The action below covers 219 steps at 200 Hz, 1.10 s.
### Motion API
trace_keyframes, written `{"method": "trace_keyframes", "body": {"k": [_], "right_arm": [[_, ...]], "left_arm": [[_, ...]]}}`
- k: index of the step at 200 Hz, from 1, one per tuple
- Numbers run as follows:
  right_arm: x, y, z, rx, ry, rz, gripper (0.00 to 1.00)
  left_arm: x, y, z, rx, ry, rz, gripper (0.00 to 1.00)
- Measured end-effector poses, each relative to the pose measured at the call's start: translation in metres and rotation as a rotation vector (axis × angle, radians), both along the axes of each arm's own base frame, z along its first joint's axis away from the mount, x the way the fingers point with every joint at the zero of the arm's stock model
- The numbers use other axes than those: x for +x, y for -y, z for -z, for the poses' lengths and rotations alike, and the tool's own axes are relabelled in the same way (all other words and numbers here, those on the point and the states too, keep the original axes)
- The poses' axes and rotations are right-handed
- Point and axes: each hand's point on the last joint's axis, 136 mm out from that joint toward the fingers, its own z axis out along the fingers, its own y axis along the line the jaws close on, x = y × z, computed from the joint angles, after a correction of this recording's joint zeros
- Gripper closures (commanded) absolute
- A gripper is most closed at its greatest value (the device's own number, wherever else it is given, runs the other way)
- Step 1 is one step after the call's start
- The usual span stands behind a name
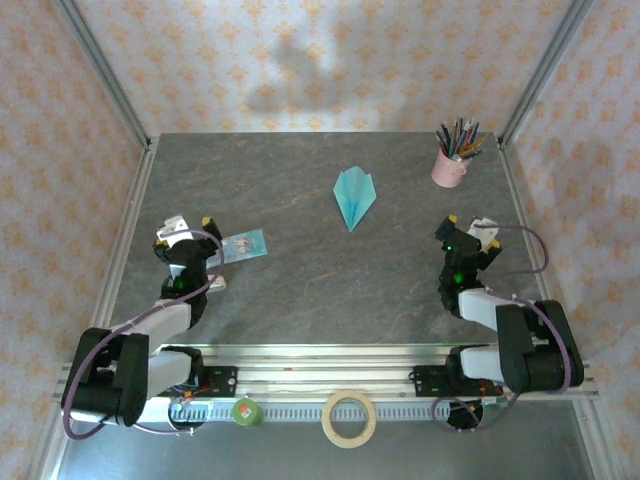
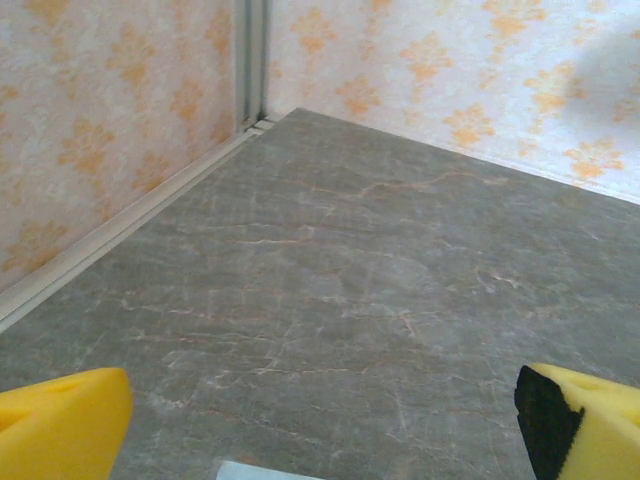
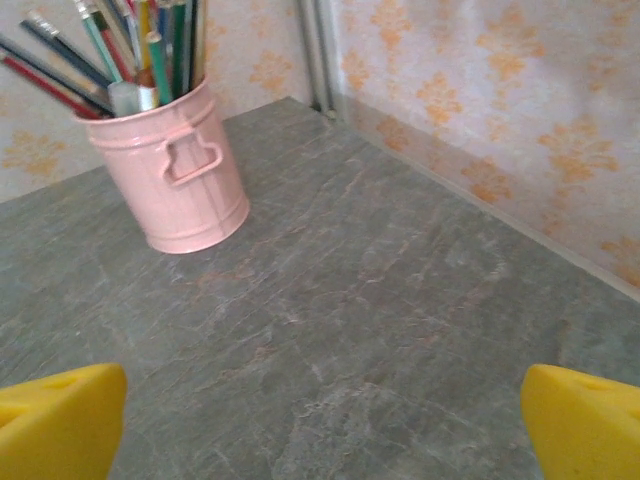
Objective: Fold a paper plane with a square sheet of paper (pick it up from the middle)
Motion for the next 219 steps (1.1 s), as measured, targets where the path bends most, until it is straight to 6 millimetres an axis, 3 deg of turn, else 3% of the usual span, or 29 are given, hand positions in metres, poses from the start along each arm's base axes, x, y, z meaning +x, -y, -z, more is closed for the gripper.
{"method": "trace_keyframes", "body": {"k": [35,95,127,157,219], "right_arm": [[0.006,-0.020,-0.002,-0.024,0.052,-0.135,0.00],[0.018,-0.041,0.004,-0.049,0.091,-0.269,0.00],[0.020,-0.042,0.007,-0.048,0.090,-0.280,0.00],[0.020,-0.037,0.006,-0.047,0.094,-0.268,0.00],[0.020,-0.034,0.006,-0.044,0.096,-0.263,0.00]], "left_arm": [[-0.004,0.009,0.012,0.036,0.028,0.088,0.01],[0.013,0.013,0.018,0.053,0.058,0.163,0.01],[0.025,0.016,0.028,0.052,0.034,0.185,0.01],[0.036,0.016,0.016,0.059,0.061,0.187,0.01],[0.037,0.016,0.016,0.063,0.057,0.189,0.01]]}}
